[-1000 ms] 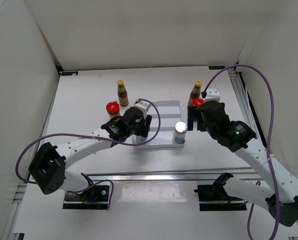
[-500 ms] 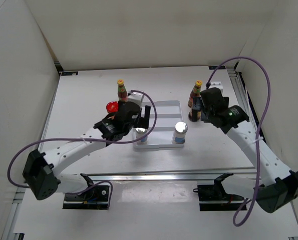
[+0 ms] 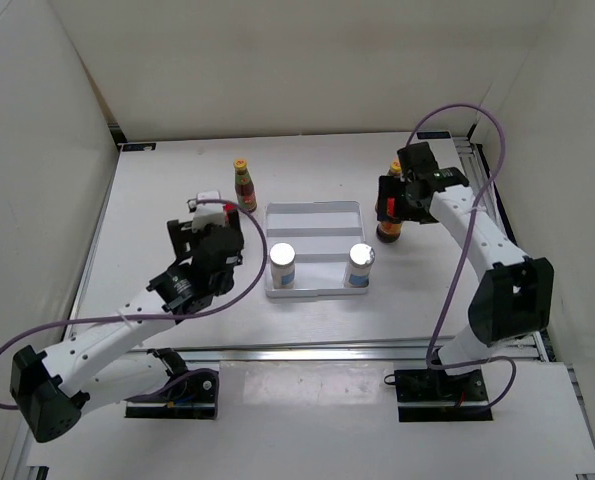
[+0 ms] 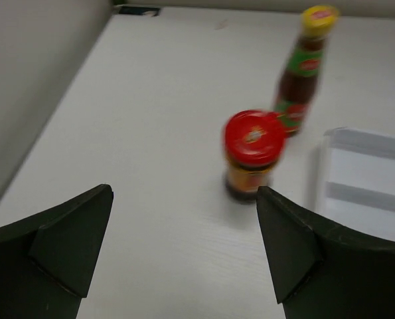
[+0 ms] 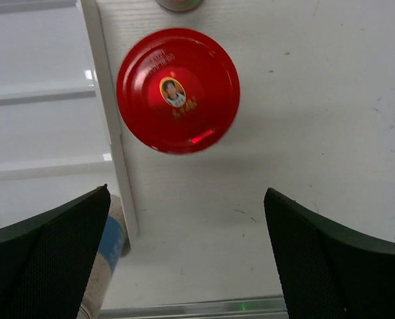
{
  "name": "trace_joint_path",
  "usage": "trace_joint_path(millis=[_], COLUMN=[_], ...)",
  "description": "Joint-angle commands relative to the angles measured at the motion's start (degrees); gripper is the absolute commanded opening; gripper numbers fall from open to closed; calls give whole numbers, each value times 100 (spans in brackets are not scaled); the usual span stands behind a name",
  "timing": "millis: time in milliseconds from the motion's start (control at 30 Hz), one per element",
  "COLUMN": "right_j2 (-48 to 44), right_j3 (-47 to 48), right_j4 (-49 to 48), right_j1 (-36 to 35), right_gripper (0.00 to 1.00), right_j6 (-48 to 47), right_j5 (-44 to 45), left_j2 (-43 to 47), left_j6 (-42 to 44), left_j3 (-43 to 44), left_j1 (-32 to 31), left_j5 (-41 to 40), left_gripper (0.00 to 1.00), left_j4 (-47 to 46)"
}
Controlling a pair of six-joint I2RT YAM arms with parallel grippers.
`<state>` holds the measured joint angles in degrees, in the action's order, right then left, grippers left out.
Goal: Organize the condiment bottles
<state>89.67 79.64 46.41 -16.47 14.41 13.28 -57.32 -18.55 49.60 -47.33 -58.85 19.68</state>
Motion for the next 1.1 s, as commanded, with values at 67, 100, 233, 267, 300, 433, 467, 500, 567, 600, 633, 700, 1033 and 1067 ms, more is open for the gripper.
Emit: trace_joint_path(millis=[67,100,233,267,300,433,467,500,567,600,633,700,1033,1067], right_j2=[445,612,982,1113,1175,1448,1448,1509,1562,1632,1685,1686,658,544], right_j3=[579,632,764,816,817,869,869,869,869,869,869,869,956,1018], right_j4=[-343,-343,-405,-405,-405,-510,-571,-633,-634,-634,-634,-634,-336,-335], right_j1=[65,117,302,302,354,469,469,469,469,469,469,469,163,75], right_gripper=[100,100,100,100,100,100,99,93,86,83,75,63,16,13], right_j6=[-62,-62,-62,-62,-62,-62,-62,-62,-62,-62,-62,-9,-70,-123], right_j5=[-282,-282,-396,-396,-396,-580,-581,-668,-756,-817,-818,-818,-126,-37], left_j2=[485,537,319,144,46,-376,-446,-447,-447,-395,-307,-166,-296,-297], left_j6=[1194,1195,1327,1327,1153,580,580,580,519,519,519,466,413,413], left_j3=[-926,-865,-865,-813,-681,-443,-443,-391,-390,-390,-390,-452,-504,-443], left_j1=[-13,74,339,339,339,339,339,339,339,339,339,339,339,339], left_j5=[-2419,-2247,-1560,-1559,-1716,-1954,-2007,-2008,-1929,-1841,-1841,-1701,-1700,-1700], left_gripper=[100,100,100,100,100,100,100,100,100,100,100,100,100,100], left_j4=[-851,-852,-1027,-976,-827,-52,-52,-52,-52,-52,-52,-52,-52,-52])
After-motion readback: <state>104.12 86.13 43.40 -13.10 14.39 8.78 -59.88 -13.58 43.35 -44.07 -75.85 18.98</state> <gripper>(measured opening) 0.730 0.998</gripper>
